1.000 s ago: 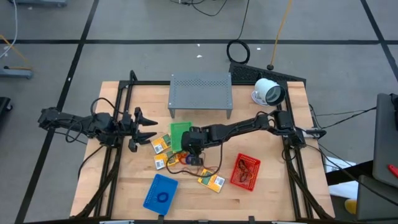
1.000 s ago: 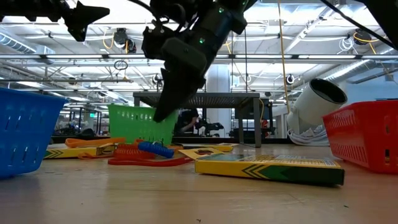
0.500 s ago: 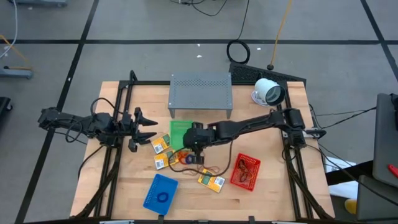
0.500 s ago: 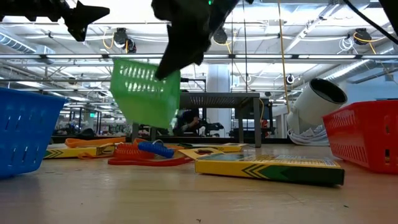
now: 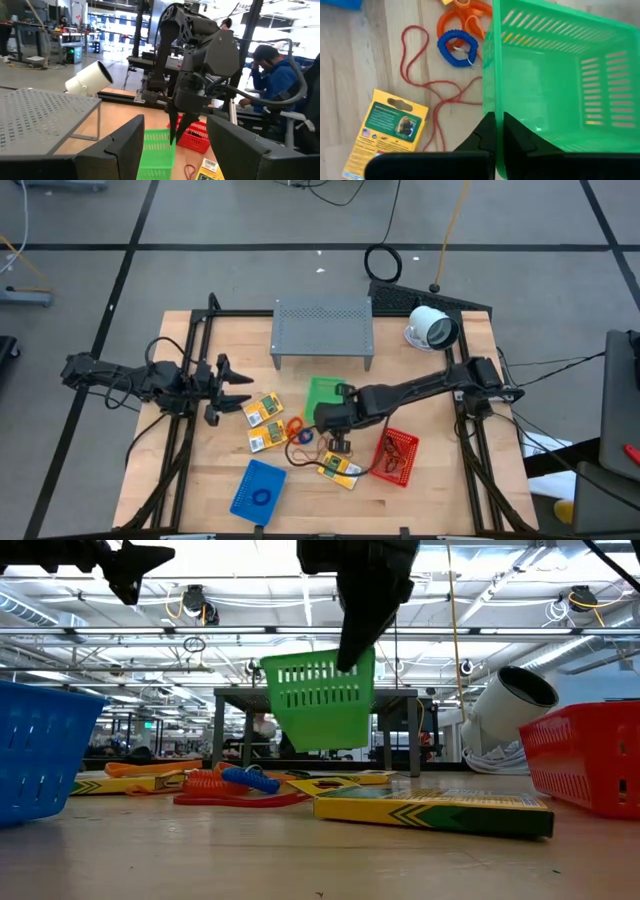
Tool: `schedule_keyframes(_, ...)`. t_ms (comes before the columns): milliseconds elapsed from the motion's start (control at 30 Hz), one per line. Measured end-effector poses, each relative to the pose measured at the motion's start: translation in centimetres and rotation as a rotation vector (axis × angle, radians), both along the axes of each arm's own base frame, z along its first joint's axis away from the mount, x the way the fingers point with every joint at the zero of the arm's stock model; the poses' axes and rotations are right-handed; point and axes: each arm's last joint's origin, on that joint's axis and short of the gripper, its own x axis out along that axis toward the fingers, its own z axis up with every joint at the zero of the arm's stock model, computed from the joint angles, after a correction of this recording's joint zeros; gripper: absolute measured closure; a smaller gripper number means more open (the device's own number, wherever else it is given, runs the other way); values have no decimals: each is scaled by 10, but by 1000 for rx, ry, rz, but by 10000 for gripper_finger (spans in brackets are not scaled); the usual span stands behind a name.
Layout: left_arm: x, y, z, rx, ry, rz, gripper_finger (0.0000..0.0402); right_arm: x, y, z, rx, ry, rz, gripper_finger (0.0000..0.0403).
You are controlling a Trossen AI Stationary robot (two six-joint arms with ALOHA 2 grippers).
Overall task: Pick & Place Office Desk Supplies
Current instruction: Adjust the green bin
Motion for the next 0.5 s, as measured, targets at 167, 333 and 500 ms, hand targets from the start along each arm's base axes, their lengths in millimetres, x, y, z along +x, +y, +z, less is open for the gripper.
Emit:
schedule_keyframes(167,0,-1,0,-8,-1,-29,176,-16,5,-4,-53,116,-129,402)
schedule_keyframes(333,0,-1,0,-9,-1,-29,176,-28,15,-5,-65,174,-230,402)
schedule_keyframes(500,0,-2,0,-8,-1,-65,176,-32,30,-5,-30,159,-282,402)
